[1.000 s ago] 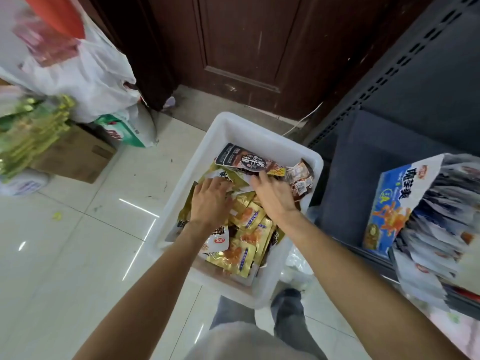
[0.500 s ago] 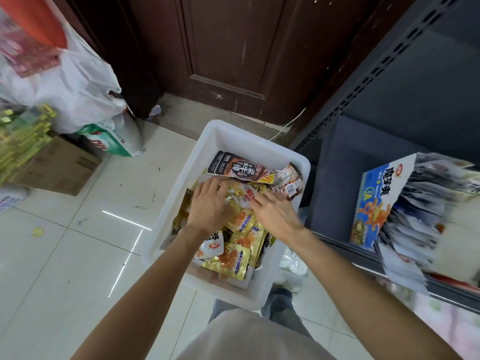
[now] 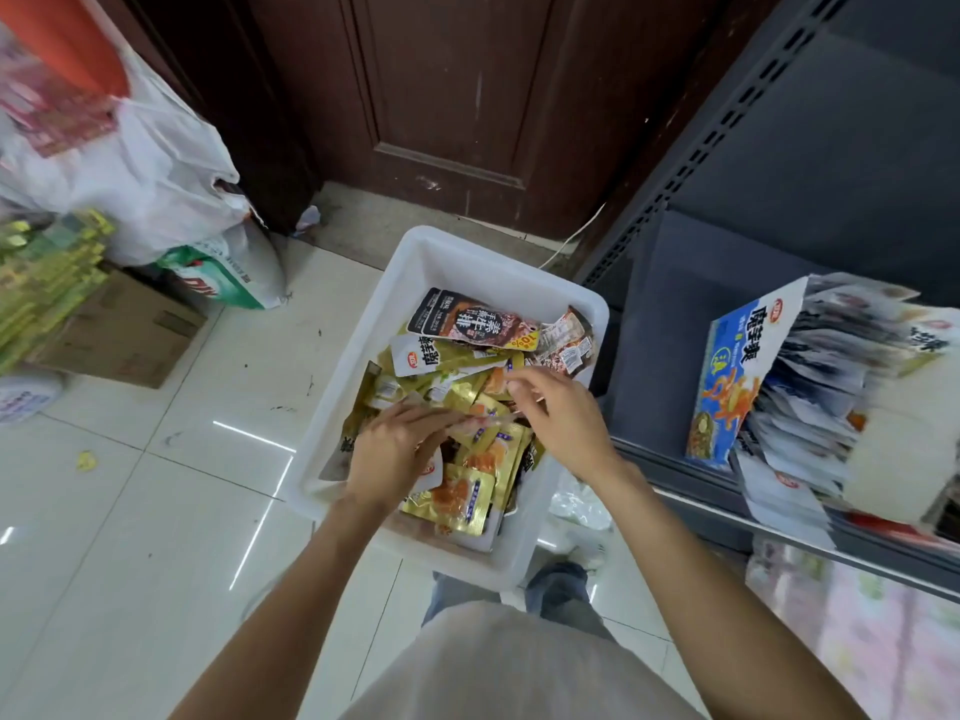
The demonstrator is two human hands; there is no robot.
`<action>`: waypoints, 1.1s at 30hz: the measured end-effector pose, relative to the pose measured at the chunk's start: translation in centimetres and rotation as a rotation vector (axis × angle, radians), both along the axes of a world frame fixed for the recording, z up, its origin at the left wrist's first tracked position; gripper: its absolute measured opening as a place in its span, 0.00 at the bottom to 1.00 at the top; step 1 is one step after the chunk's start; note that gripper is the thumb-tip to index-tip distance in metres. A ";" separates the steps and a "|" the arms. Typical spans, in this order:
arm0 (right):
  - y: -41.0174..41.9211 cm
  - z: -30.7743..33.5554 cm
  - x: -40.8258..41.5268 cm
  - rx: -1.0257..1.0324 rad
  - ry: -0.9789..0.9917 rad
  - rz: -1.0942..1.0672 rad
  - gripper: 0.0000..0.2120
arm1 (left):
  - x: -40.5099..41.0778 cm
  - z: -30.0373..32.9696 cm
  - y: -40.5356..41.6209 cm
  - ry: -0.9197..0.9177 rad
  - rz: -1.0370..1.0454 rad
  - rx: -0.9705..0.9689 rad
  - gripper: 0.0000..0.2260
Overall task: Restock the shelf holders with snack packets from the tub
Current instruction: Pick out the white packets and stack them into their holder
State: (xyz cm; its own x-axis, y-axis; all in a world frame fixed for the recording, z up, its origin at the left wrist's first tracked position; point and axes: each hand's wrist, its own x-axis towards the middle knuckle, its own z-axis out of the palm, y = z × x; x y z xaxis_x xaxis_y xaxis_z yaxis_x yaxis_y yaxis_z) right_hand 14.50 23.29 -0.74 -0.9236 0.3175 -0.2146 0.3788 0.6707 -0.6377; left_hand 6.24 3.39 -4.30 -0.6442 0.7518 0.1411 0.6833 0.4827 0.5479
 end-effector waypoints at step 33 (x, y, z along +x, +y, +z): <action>22.4 18.2 31.3 0.068 0.671 -0.596 0.09 | 23.4 19.2 34.7 -0.108 -0.463 0.489 0.04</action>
State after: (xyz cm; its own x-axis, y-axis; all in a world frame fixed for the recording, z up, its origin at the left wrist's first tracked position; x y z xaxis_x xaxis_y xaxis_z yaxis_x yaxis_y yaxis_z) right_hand 45.80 45.65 17.43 -0.5257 0.7766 0.3472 0.2386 0.5263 -0.8161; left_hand 29.62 38.09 14.94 -0.3013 0.8192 0.4880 0.6890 -0.1667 0.7053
